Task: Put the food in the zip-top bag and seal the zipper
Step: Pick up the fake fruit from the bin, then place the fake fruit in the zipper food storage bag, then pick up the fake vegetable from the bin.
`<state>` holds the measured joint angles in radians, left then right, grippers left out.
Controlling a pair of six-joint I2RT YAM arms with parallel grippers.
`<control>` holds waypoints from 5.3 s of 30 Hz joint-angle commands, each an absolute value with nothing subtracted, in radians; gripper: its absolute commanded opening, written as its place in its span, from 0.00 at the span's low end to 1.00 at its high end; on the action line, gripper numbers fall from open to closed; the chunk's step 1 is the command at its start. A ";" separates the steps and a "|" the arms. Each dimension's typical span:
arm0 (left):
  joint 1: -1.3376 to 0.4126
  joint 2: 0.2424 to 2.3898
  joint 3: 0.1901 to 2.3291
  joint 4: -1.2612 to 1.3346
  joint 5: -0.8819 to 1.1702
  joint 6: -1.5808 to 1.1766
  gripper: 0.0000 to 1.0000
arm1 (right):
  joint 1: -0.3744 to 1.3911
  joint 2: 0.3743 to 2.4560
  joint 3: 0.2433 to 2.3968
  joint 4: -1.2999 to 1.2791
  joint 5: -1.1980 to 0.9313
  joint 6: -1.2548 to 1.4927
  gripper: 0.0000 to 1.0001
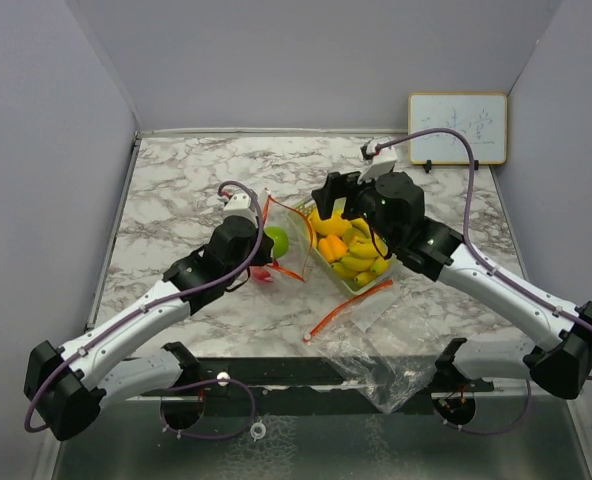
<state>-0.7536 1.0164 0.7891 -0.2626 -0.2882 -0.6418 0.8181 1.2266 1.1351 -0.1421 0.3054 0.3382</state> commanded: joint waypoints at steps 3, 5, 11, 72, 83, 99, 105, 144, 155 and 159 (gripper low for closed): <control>-0.748 0.821 0.799 -0.256 -0.385 -0.678 0.00 | 0.710 1.364 1.153 -0.223 0.342 0.250 1.00; -0.746 0.787 0.777 -0.223 -0.386 -0.679 0.00 | 0.647 1.415 1.127 -0.146 0.219 0.210 1.00; -0.746 0.819 0.774 -0.237 -0.381 -0.683 0.00 | 0.575 1.609 1.158 -0.016 -0.026 0.061 1.00; -0.695 1.029 0.795 -0.210 -0.138 -0.684 0.00 | 0.765 1.381 0.824 0.744 -0.401 0.369 0.54; -0.689 1.024 0.834 -0.249 -0.121 -0.683 0.00 | 0.766 1.291 0.836 0.526 -0.161 0.222 1.00; -0.684 0.930 0.935 -0.426 -0.349 -0.586 0.00 | 0.672 1.465 1.145 -0.343 0.268 0.262 0.99; -0.684 0.886 0.912 -0.417 -0.339 -0.569 0.00 | 0.646 1.659 1.286 -0.493 0.168 0.256 1.00; -0.681 0.865 0.886 -0.439 -0.335 -0.570 0.00 | 0.646 1.442 1.268 -0.369 -0.178 0.182 0.18; -0.681 0.950 0.875 -0.365 -0.239 -0.622 0.00 | 0.701 1.252 1.074 0.178 -0.708 0.372 0.19; -0.679 0.979 0.870 -0.326 -0.197 -0.656 0.00 | 0.757 1.273 1.014 0.354 -0.649 0.431 0.19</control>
